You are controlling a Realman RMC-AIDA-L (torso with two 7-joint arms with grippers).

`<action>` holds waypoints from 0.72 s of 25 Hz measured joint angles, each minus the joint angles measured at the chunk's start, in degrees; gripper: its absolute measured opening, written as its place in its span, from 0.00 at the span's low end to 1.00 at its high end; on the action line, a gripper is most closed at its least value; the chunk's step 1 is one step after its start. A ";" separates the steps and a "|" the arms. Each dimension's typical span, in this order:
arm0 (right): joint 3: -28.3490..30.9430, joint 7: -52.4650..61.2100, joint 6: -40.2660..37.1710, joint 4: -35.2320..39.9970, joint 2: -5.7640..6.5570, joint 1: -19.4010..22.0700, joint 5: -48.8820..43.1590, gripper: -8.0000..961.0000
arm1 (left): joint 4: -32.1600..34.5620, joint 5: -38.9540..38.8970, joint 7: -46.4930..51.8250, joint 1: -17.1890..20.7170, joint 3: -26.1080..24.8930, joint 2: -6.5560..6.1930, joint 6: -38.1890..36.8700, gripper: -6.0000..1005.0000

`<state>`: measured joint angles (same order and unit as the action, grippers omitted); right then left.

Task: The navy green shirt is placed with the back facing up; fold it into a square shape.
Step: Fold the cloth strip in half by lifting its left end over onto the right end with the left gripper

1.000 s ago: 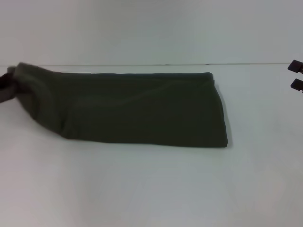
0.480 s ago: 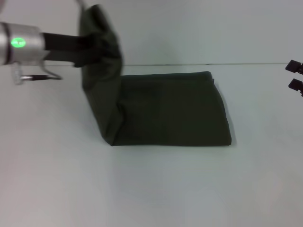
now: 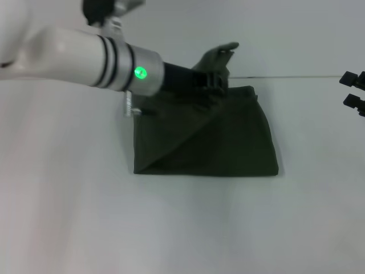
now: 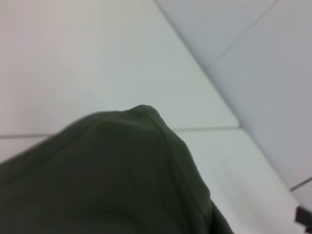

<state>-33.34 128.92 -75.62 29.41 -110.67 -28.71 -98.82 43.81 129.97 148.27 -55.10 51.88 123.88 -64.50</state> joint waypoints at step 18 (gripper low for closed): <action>-0.72 0.41 1.70 -0.59 0.56 -1.39 -2.95 0.82 | 5.19 -11.16 -4.66 4.23 13.49 0.00 3.05 0.33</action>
<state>-34.06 129.33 -73.92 28.82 -110.11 -30.11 -101.77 48.99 118.81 143.61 -50.87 65.37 123.88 -61.45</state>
